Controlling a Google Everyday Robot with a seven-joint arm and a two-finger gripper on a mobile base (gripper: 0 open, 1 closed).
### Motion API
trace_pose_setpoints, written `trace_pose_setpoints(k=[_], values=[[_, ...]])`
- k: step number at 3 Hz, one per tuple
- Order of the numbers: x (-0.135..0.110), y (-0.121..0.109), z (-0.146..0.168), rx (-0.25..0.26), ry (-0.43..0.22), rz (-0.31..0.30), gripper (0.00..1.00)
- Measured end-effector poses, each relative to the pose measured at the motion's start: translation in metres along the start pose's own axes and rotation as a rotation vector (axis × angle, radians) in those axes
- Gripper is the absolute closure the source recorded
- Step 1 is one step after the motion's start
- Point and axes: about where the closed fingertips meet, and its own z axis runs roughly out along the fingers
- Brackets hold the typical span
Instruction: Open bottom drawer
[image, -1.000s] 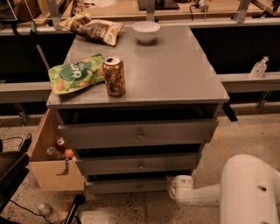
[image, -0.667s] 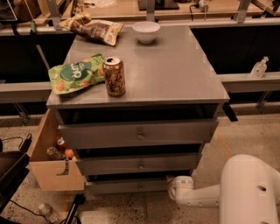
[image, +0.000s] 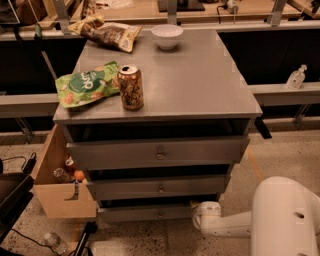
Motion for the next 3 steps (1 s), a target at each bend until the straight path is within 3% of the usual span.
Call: trace_pose_setpoints(k=[3], values=[[0.0,0.0002,0.0,0.0,0.0,0.0,0.98]])
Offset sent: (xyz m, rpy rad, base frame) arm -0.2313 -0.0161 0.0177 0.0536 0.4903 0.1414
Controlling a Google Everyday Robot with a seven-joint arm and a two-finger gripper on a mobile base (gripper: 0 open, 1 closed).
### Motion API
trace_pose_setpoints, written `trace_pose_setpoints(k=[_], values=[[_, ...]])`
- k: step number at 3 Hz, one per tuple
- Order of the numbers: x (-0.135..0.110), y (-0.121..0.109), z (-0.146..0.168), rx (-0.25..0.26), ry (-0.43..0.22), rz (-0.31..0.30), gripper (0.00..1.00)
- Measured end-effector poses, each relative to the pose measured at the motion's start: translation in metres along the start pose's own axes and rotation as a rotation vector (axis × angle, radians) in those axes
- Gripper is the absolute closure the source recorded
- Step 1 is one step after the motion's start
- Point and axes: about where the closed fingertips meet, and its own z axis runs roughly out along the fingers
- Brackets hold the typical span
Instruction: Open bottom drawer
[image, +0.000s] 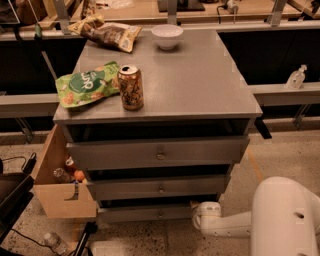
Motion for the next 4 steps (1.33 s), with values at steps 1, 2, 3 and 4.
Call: trace_pose_setpoints(k=[1,2,3,4], values=[[0.0,0.0,0.0,0.0,0.0,0.0,0.77],[0.0,0.0001,0.0,0.0,0.0,0.0,0.52],[-0.0004,0.0011,0.0006,-0.002,-0.001,0.0,0.3],[-0.0004,0.0011,0.0007,-0.002,-0.001,0.0,0.05]])
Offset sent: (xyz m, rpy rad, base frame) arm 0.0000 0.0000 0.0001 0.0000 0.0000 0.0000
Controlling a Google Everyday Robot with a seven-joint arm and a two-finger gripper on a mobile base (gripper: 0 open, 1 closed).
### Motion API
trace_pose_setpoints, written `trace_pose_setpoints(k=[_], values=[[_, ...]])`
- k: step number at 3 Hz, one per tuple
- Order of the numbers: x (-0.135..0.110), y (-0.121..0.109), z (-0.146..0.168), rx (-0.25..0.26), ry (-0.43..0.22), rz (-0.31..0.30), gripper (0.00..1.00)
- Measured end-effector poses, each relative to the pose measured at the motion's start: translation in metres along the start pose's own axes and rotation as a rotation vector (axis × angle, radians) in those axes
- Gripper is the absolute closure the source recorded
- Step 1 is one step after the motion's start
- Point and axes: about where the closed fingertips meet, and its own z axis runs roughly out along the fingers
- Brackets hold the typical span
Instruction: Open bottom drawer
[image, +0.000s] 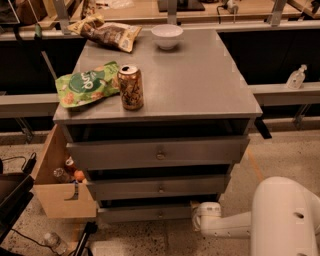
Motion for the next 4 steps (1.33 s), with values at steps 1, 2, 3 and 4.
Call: trace_pose_setpoints(k=[1,2,3,4], values=[[0.0,0.0,0.0,-0.001,0.0,0.0,0.0],[0.0,-0.002,0.001,0.004,0.0,-0.003,0.0],[-0.004,-0.018,0.015,-0.004,-0.03,-0.03,0.03],[-0.004,-0.016,0.037,-0.052,-0.063,-0.008,0.26]])
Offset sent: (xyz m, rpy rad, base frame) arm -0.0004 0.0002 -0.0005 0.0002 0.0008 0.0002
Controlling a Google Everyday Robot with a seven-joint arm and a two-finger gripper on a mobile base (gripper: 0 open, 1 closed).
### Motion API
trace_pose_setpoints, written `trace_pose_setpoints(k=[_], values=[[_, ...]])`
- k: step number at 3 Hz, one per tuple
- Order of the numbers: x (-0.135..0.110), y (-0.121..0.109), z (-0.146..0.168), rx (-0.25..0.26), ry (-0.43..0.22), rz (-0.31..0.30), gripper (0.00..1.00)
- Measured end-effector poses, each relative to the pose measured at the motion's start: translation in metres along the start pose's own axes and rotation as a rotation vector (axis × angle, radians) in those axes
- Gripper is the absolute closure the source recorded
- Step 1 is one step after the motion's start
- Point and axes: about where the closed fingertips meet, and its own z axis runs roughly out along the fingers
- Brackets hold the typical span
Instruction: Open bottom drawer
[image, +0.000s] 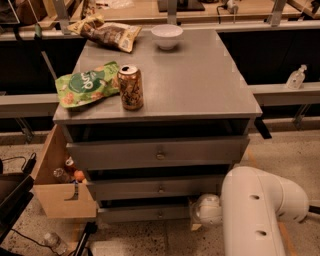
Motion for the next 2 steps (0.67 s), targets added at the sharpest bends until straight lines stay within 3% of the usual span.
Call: trace_pose_setpoints(k=[2], values=[[0.0021,0.0058,-0.0018,-0.029,-0.003,0.025,0.71]])
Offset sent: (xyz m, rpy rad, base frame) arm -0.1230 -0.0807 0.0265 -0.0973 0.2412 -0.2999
